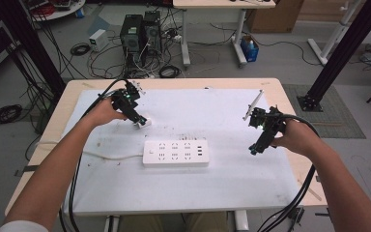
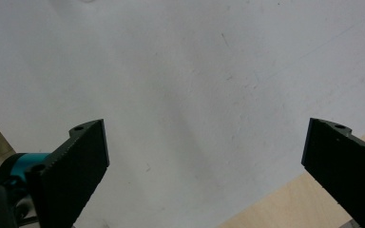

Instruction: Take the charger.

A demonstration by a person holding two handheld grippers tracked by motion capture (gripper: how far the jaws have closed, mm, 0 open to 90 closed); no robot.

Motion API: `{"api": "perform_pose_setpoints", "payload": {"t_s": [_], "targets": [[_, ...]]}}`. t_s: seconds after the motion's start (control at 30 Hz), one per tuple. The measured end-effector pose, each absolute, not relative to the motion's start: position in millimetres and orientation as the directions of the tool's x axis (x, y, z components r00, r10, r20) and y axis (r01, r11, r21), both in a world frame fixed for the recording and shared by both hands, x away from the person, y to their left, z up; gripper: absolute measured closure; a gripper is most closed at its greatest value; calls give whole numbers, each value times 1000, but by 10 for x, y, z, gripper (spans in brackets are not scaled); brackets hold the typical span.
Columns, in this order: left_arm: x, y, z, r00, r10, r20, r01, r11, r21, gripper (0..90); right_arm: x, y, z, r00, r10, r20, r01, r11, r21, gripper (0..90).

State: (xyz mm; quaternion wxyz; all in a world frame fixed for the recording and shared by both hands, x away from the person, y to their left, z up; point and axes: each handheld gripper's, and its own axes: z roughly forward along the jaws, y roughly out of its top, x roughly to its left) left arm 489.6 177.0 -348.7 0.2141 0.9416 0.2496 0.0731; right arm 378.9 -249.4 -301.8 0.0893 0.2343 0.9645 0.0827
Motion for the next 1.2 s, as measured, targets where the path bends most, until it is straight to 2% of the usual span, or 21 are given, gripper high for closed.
{"api": "perform_pose_setpoints", "payload": {"t_s": [0.67, 0.9, 0.97, 1.07, 1.2], "targets": [[5288, 1789, -4099, 849, 528, -5, 488, -782, 386, 157, 3796, -2431, -3007, -870, 475, -130, 453, 876, 165, 11], [5326, 1809, -4165, 850, 526, -28, 496, -782, 379, 158, 3803, -2423, -3003, -871, 473, -131, 451, 877, 165, 11], [5328, 1818, -4173, 856, 516, -36, 490, -787, 374, 215, 3796, -2416, -3000, -868, 479, -130, 458, 874, 163, 11], [5330, 1821, -4181, 857, 514, -44, 491, -787, 373, 226, 3798, -2418, -3001, -870, 474, -132, 453, 877, 162, 11], [5334, 1858, -4163, 856, 514, -51, 491, -780, 387, 310, 3783, -2405, -3000, -863, 489, -129, 468, 869, 162, 11]]}}
